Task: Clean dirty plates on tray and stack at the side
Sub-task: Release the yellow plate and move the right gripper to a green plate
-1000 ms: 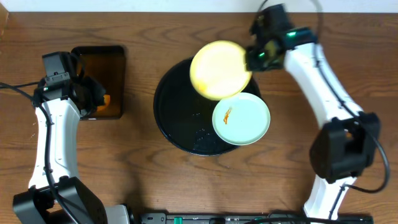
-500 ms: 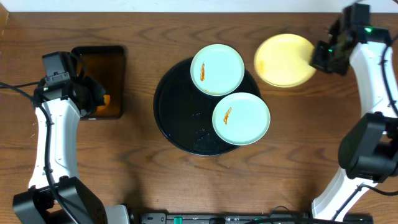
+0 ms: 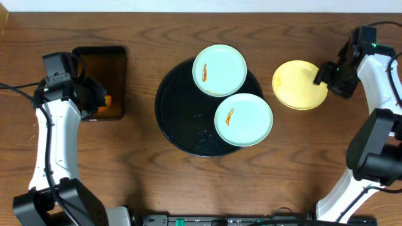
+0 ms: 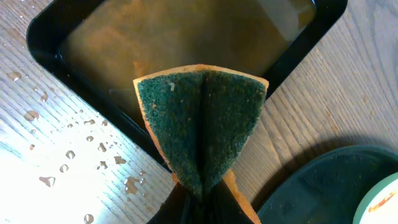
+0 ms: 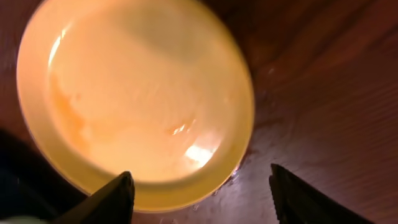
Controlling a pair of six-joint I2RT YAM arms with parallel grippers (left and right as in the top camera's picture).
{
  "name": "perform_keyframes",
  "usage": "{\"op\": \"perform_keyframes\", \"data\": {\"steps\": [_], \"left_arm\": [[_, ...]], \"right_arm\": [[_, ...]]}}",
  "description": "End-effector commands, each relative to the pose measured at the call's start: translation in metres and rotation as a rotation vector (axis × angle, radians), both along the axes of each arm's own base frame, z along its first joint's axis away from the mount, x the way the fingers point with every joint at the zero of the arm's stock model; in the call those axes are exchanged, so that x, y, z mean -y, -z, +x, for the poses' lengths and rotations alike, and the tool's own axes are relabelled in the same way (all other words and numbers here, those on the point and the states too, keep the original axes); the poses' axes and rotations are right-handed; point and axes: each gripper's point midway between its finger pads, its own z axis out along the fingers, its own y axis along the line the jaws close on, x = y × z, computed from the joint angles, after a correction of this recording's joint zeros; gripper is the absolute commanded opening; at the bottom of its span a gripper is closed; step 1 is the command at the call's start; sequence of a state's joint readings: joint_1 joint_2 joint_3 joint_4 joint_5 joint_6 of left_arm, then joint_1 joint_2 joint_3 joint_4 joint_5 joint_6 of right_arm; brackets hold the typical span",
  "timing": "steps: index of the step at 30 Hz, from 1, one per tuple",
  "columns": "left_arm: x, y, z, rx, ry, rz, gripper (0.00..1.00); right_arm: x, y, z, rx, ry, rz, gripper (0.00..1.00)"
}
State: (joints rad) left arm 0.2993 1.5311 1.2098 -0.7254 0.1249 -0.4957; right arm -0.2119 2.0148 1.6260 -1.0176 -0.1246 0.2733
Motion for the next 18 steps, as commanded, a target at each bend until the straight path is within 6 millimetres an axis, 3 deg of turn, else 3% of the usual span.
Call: {"op": "perform_keyframes", "data": {"steps": [1, 4, 8, 15, 18], "left_arm": [[-0.002, 0.0, 0.0, 0.001, 0.011, 0.01, 0.09], [-0.002, -0.001, 0.001, 0.004, 0.011, 0.011, 0.09], [-0.002, 0.0, 0.0, 0.0, 0.012, 0.01, 0.09], [-0.002, 0.0, 0.0, 0.001, 0.011, 0.01, 0.09], [-0.002, 0.0, 0.0, 0.0, 0.011, 0.01, 0.09]], "right_arm": [[-0.042, -0.026, 0.011, 0.088, -0.12, 0.179, 0.69], [-0.084, -0.048, 0.017, 0.157, -0.242, 0.348, 0.7], [-0.122, -0.052, 0.023, 0.18, -0.322, 0.357, 0.71], [-0.197, -0.029, 0.053, 0.246, -0.398, 0.123, 0.88], [-0.214, -0.009, 0.059, 0.25, -0.37, -0.034, 0.89]]}}
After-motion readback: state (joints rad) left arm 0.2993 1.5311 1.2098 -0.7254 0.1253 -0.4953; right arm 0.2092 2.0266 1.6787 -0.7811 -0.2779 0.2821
